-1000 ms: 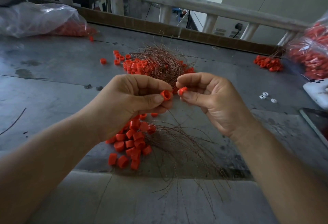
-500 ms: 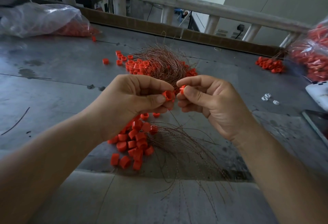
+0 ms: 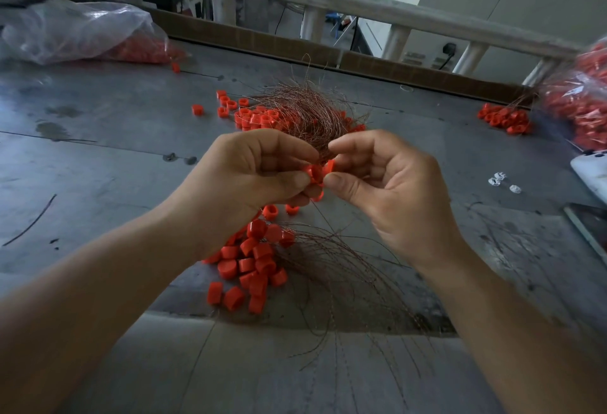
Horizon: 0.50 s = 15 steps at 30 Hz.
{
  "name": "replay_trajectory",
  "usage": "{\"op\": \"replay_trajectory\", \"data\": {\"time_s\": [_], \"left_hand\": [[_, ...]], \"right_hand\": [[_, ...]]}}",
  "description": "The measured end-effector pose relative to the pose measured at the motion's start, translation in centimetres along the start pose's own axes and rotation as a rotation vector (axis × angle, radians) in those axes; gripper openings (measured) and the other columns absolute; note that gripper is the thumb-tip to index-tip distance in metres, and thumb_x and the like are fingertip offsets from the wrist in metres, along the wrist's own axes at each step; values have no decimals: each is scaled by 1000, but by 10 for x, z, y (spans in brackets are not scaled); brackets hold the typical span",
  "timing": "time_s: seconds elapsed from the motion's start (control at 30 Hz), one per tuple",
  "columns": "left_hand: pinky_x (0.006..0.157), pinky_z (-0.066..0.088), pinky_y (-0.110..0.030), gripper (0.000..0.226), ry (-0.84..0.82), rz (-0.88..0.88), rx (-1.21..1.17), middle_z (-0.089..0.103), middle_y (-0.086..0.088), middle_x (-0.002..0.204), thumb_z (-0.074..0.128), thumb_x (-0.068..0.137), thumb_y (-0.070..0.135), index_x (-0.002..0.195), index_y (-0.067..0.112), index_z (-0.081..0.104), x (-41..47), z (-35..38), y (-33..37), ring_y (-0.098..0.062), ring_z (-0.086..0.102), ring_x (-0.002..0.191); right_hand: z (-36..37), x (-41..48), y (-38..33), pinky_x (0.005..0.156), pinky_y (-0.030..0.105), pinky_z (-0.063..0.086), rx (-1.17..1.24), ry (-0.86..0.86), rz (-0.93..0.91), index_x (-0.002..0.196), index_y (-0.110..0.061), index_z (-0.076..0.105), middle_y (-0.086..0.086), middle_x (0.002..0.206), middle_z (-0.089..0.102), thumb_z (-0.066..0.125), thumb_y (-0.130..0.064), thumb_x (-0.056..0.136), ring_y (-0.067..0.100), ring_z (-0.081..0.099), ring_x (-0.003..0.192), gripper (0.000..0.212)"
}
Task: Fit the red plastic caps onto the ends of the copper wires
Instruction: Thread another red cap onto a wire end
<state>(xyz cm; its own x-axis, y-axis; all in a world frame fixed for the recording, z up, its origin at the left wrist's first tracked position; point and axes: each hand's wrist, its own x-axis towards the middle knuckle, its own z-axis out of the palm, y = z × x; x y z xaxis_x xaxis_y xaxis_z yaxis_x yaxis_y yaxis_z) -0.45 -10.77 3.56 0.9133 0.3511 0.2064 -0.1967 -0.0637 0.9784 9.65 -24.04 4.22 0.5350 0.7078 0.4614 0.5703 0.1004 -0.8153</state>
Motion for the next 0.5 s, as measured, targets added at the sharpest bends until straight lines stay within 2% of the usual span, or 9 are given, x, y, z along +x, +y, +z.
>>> {"op": "replay_trajectory", "data": {"time_s": [0.13, 0.27, 0.5], "left_hand": [[60, 53, -16, 16, 12, 8, 3, 72, -3, 68, 63, 58, 13, 69, 21, 70, -1, 1, 2, -12, 69, 65], [58, 52, -14, 19, 16, 6, 23, 72, -2, 67, 62, 58, 13, 75, 17, 67, -2, 2, 4, -11, 69, 62], [57, 52, -13, 18, 30, -1, 43, 71, 0, 66, 62, 59, 12, 76, 17, 65, -2, 2, 3, -9, 68, 61]], "right_hand": [[4, -1, -2, 70, 17, 52, -32, -17, -16, 86, -25, 64, -6, 84, 67, 69, -19, 68, 6, 66, 77, 20], [6, -2, 0, 72, 24, 55, -18, -6, -5, 88, -23, 65, -4, 84, 68, 69, -18, 67, 11, 68, 78, 22], [6, -2, 1, 72, 23, 54, -76, 19, -53, 92, -19, 66, -4, 85, 67, 72, -13, 68, 9, 67, 79, 26]]}}
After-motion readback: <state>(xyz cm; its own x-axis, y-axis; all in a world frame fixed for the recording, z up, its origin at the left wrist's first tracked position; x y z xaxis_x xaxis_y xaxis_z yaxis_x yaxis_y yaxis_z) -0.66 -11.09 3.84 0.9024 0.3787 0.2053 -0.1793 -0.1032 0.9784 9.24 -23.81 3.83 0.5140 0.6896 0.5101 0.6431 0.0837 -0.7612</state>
